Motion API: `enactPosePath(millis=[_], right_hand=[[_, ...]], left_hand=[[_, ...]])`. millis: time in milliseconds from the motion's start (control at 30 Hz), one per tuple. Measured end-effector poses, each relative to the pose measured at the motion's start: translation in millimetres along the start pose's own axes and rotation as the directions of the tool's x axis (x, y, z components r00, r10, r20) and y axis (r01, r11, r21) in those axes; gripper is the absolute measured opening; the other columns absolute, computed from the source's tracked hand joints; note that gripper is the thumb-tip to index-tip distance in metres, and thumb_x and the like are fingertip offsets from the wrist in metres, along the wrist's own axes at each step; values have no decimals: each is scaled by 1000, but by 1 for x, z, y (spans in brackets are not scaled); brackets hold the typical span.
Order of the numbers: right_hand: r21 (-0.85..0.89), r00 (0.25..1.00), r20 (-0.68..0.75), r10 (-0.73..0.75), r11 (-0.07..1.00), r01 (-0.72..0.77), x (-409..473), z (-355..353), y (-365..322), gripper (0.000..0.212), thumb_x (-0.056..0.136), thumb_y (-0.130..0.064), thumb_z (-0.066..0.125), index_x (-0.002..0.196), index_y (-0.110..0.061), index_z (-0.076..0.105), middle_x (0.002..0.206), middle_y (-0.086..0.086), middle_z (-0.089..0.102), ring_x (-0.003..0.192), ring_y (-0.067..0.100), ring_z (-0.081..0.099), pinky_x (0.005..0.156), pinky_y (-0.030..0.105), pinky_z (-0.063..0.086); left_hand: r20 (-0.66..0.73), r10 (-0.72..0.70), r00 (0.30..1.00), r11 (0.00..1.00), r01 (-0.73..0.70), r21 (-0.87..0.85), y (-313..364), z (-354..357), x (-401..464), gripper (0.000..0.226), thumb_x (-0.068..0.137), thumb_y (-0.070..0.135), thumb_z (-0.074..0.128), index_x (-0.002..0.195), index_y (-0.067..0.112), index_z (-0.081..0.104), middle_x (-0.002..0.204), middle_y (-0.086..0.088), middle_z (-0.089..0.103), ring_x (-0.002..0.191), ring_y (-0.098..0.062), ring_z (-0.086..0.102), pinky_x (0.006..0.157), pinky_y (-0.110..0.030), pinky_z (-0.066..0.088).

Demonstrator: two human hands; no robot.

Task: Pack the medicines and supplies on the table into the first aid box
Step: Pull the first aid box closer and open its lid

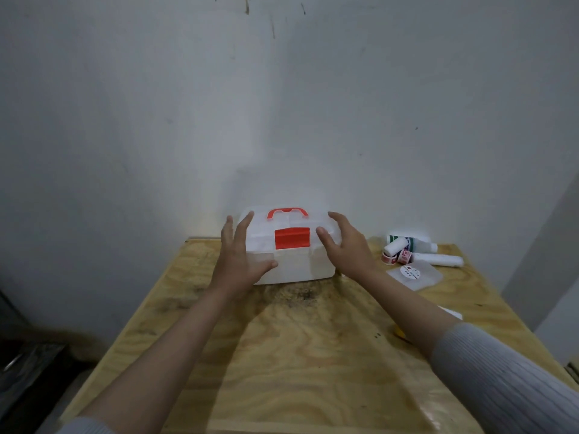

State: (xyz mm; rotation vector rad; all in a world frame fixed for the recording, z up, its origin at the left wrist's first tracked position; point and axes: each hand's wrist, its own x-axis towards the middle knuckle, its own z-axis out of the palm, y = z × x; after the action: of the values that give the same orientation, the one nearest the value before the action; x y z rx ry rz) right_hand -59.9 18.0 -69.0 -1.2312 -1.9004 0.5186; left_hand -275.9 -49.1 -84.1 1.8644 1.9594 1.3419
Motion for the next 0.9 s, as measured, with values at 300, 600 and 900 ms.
enactPosePath(millis=[300, 600, 900], right_hand=[[-100, 990, 53, -130, 986, 135, -13, 4, 11, 57, 89, -51, 49, 141, -38, 33, 152, 10, 36, 146, 22, 18, 109, 37, 32], [-319, 951, -76, -299, 911, 261, -30, -7, 1, 67, 78, -72, 45, 130, -31, 54, 118, 11, 68, 105, 35, 64, 75, 41, 55], [-310, 893, -295, -341, 918, 248, -16, -30, -25, 65, 83, -65, 45, 126, -18, 58, 73, 9, 72, 65, 25, 68, 55, 31, 54]], left_hand=[[-30, -40, 999, 998, 38, -46, -2, 3, -2, 111, 59, 43, 85, 145, 35, 13, 158, 4, 14, 141, -19, 23, 103, -37, 37], [-12, 16, 1000, 997, -15, 81, 4, -3, -17, 114, 62, 38, 84, 147, 29, 8, 160, 1, 0, 141, -23, 22, 91, -29, 39], [25, 74, 997, 996, -75, 46, 11, -15, -25, 135, 57, 26, 88, 144, 37, -15, 158, 4, -16, 130, -24, 31, 76, -24, 41]])
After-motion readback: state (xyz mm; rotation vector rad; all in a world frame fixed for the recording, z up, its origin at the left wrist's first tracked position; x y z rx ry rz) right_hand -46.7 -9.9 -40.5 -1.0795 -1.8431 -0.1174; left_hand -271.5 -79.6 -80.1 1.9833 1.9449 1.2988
